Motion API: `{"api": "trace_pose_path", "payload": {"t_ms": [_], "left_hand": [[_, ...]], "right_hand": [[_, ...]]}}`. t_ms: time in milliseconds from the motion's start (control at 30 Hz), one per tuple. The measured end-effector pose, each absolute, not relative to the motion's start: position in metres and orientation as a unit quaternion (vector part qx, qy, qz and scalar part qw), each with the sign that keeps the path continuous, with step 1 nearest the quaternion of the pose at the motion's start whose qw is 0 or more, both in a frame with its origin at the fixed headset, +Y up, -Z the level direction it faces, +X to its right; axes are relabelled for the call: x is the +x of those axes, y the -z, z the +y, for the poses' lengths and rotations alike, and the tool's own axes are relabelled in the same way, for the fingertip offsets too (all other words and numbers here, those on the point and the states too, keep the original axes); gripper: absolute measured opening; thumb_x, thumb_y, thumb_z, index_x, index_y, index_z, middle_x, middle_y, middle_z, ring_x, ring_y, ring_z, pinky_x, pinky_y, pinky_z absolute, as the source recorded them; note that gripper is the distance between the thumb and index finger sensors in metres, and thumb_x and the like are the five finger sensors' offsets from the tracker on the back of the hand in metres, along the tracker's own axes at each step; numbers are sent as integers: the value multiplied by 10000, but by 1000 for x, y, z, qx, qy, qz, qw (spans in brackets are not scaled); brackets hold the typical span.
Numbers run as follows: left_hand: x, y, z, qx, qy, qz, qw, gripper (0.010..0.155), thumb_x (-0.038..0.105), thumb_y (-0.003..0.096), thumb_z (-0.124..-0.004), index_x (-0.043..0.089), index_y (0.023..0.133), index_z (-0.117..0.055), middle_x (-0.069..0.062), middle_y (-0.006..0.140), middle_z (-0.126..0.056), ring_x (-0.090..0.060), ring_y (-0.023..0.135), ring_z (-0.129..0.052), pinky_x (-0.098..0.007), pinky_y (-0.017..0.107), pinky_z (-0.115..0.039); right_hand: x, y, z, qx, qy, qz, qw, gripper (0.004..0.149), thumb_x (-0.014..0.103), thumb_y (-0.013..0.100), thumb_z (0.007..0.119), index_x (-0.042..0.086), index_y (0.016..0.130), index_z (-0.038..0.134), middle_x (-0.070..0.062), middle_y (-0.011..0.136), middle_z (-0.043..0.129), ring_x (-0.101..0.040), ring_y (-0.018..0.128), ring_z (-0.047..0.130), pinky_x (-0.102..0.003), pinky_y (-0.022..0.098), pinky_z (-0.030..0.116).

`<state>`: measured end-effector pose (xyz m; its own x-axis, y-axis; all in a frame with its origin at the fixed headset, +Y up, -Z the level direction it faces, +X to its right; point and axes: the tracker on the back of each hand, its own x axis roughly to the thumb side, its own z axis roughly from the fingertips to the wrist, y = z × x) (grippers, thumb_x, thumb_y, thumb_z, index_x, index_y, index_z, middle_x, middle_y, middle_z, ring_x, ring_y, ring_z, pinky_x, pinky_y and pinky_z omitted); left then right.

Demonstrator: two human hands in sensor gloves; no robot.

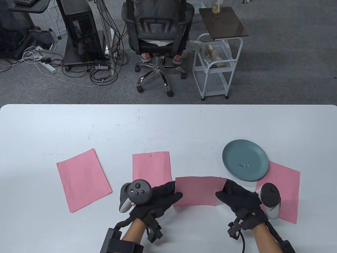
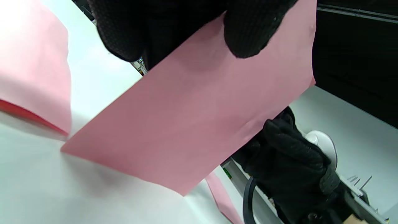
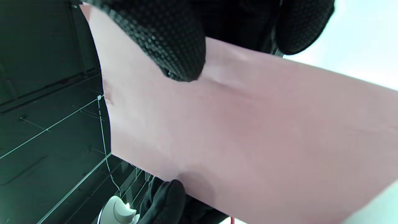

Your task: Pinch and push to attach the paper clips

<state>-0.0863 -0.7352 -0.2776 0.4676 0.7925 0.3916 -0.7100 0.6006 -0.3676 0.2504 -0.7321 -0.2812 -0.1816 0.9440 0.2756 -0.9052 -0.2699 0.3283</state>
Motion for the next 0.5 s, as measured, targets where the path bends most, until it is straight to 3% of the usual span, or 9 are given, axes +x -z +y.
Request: {"api": "trace_pose_path", "payload": {"t_ms": [300, 500], "left_hand": [[-82, 274, -728, -64, -441, -290, 847, 430, 353, 630, -788, 239, 1043, -745, -4, 976, -917, -242, 869, -956, -455, 682, -785], [-80, 276, -739, -93, -458, -290, 835, 444, 364, 631, -785, 223, 1049, -740, -22, 983, -911, -260, 877, -945, -466, 685, -776]], "right_hand": [[247, 278, -725, 228, -751, 23, 620, 409, 193, 555, 829, 188, 962, 784, -93, 898, 897, -328, 793, 900, -562, 646, 673], [250, 283, -735, 225, -754, 61, 614, 426, 195, 552, 836, 181, 974, 776, -102, 909, 891, -338, 804, 895, -570, 654, 665]]}}
